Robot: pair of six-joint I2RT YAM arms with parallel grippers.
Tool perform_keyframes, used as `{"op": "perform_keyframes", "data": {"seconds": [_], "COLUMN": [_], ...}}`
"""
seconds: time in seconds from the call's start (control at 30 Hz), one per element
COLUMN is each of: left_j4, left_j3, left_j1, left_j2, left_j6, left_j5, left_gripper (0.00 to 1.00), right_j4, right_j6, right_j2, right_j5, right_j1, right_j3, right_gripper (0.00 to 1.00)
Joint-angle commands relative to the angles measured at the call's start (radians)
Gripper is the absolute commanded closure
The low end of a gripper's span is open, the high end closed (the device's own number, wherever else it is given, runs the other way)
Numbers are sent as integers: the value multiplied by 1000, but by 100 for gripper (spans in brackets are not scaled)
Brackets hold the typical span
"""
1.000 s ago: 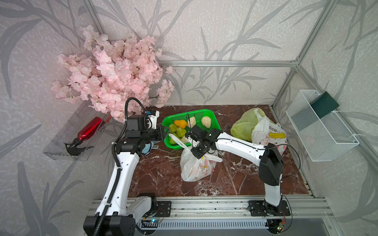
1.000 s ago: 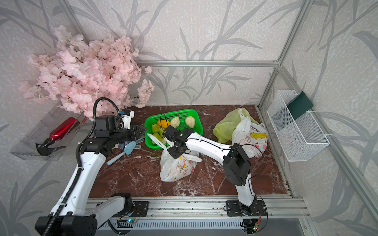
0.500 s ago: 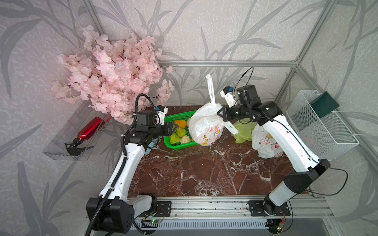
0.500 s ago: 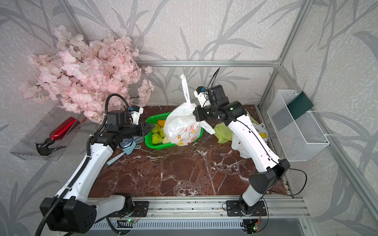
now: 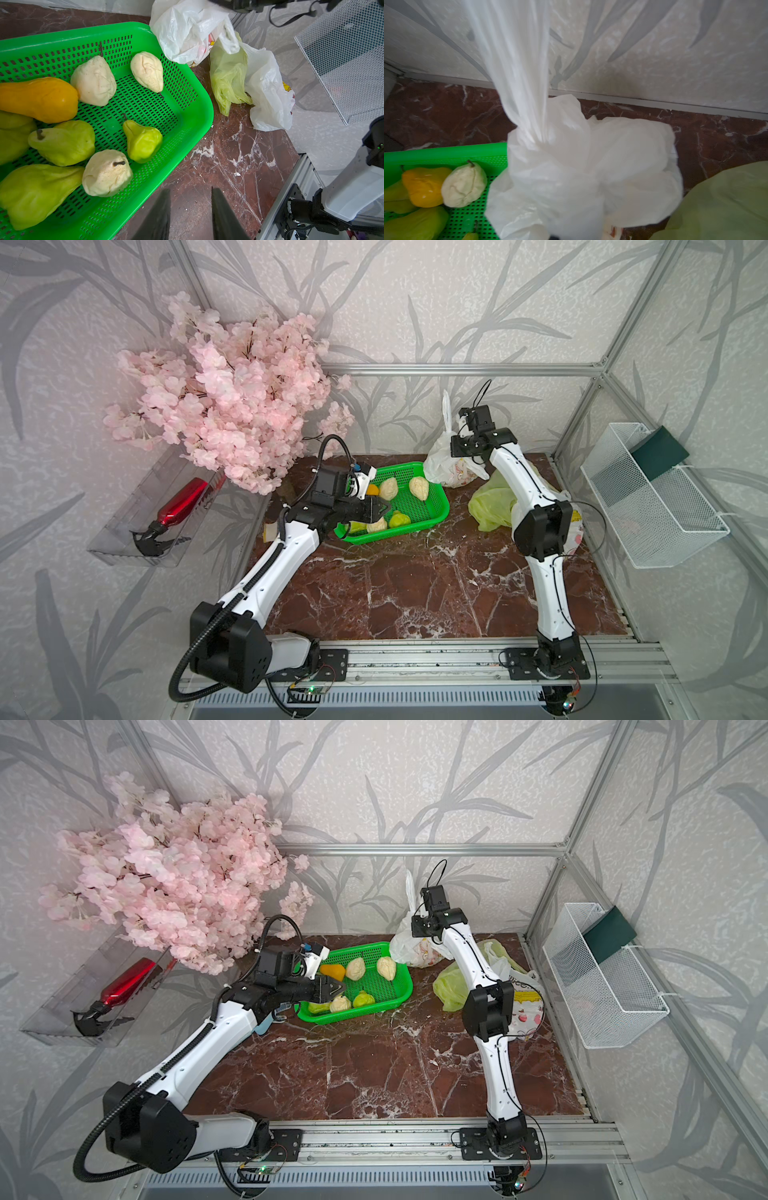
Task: Place the pears into plastic bags & tie knots
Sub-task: Place the plastic bag at the center of the board, then pick up the plastic bag at the center of the board.
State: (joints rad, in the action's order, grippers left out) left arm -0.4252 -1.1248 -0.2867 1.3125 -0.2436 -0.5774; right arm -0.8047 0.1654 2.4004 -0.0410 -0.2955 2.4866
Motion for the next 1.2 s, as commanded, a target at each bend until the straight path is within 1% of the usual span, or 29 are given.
{"op": "perform_keyframes", "data": {"seconds": [0.0, 0.03, 0.13, 0.17, 0.2, 0.27, 0.33, 0.4, 0.47, 0.53, 0.57, 0.63, 0.67, 0.8, 0.83, 0.87, 0.97, 1.03, 1.07, 1.1, 1.17], "left_j4": [15, 8, 2, 2, 3, 9, 22, 31, 42, 41, 41, 44, 50, 56, 57, 58, 54, 41, 37, 32, 15], "left_j3": [15, 14, 14, 13, 13, 13, 19, 23, 29, 30, 31, 34, 36, 37, 37, 38, 34, 28, 27, 27, 22], "left_j1": [-2, -2, -2, -2, -2, -2, -2, -2, -2, -2, -3, -3, -3, -3, -5, -5, -5, -6, -6, -5, -5], "left_j2": [-13, -13, -12, -10, -8, -4, 0, 7, 11, 14, 16, 17, 19, 23, 24, 22, 20, 16, 12, 7, 1], "left_j6": [10, 16, 31, 34, 34, 35, 32, 29, 28, 29, 31, 29, 27, 18, 18, 16, 12, 12, 12, 12, 16], "left_j5": [29, 31, 36, 36, 35, 29, 21, 11, -1, -8, -11, -20, -24, -39, -41, -41, -38, -31, -26, -24, -18], "left_gripper": [66, 66, 65, 65, 65, 65, 65, 65, 66, 66, 66, 66, 66, 66, 66, 66, 66, 66, 66, 66, 66], "right_j4": [-100, -129, -185, -207, -219, -193, -106, 23, 121, 148, 143, 103, 90, 93, 112, 140, 256, 294, 310, 319, 318], "right_j6": [-26, -31, -49, -53, -56, -78, -74, -69, -49, -1, 48, 103, 141, 190, 182, 178, 190, 201, 203, 203, 191], "right_j2": [-12, -24, -101, -140, -183, -303, -428, -558, -675, -764, -797, -830, -847, -878, -871, -860, -826, -810, -807, -806, -822], "right_j5": [52, 70, 90, 102, 120, 173, 258, 316, 420, 537, 613, 669, 699, 636, 587, 500, 316, 275, 271, 254, 198], "right_j1": [-5, -7, -8, -7, -7, -14, -34, -36, -34, -33, -31, -9, 10, 112, 139, 173, 226, 238, 243, 247, 252], "right_j3": [76, 78, 31, -3, -43, -198, -389, -590, -763, -871, -920, -975, -1009, -1110, -1138, -1166, -1250, -1273, -1286, -1294, -1301], "right_gripper": [67, 56, 40, 37, 36, 33, 31, 30, 27, 24, 20, 15, 14, 12, 11, 11, 10, 11, 15, 21, 48]}}
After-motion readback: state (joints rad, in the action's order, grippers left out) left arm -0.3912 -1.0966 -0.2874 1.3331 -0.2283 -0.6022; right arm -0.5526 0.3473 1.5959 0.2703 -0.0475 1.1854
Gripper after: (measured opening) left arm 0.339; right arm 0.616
